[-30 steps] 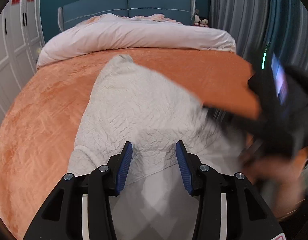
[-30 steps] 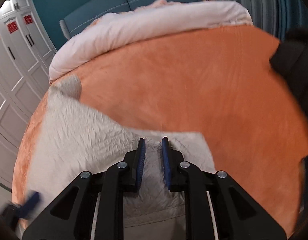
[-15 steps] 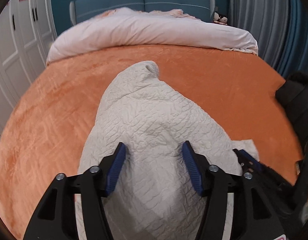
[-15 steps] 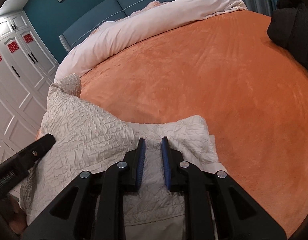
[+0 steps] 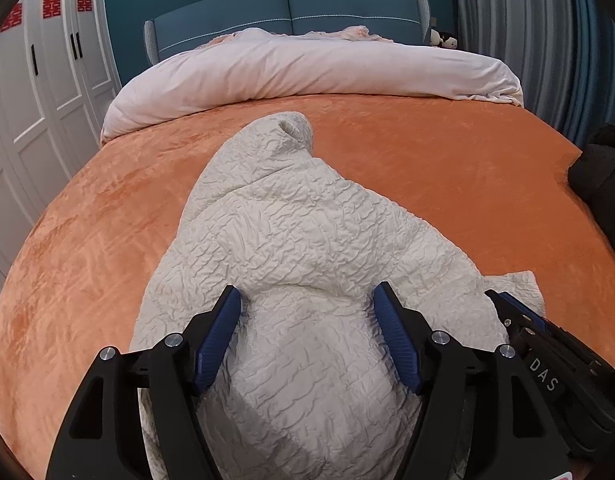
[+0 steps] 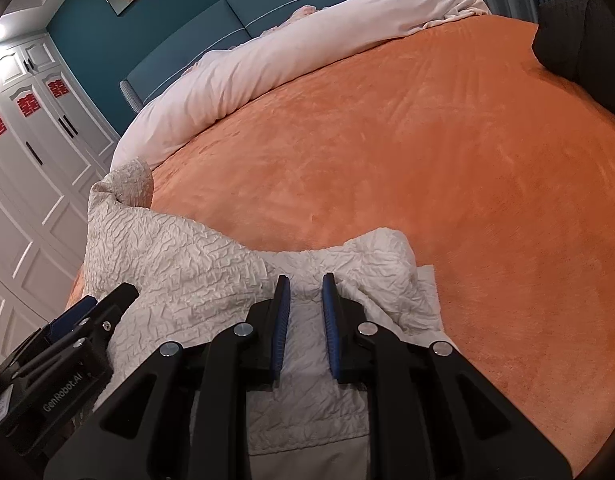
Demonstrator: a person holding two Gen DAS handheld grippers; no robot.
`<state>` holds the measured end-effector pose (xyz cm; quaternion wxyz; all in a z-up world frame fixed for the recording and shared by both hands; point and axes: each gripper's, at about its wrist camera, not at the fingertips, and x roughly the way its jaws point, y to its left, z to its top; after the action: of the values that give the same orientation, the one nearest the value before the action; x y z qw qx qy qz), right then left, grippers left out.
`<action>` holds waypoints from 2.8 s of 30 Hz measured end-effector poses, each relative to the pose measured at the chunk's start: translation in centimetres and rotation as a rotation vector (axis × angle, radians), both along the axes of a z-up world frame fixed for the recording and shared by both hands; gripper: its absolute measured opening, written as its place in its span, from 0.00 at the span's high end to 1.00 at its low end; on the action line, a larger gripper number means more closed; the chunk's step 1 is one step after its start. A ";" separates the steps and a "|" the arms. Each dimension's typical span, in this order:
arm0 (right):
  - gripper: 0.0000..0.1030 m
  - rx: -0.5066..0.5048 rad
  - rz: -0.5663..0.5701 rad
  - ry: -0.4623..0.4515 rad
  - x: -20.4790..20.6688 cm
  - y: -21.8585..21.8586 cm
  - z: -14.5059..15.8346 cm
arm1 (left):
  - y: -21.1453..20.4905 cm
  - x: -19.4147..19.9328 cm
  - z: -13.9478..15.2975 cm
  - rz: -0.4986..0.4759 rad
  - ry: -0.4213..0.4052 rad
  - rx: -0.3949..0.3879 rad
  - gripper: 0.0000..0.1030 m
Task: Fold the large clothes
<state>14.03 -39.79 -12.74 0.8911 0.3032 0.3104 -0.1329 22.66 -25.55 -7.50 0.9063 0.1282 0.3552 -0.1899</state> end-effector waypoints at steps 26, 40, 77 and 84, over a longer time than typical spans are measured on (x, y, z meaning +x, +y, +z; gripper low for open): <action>0.33 0.087 -0.049 -0.100 -10.5 0.6 4.9 | 10.7 -5.0 5.7 -0.046 0.200 -0.224 0.15; 0.39 0.262 0.058 0.071 -16.5 7.8 0.6 | 18.7 -8.5 -1.0 0.056 0.629 -0.475 0.29; 0.42 0.121 0.347 0.184 -17.2 23.8 3.3 | 30.0 -19.4 8.6 0.099 0.188 -0.115 0.42; 0.40 0.200 0.334 0.144 -18.3 22.0 3.4 | 29.4 -19.8 7.5 0.107 0.208 -0.100 0.42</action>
<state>-4.30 -17.77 -9.34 0.8417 0.3243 0.4309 0.0269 2.89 3.88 0.03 0.8786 0.0432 0.4437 -0.1711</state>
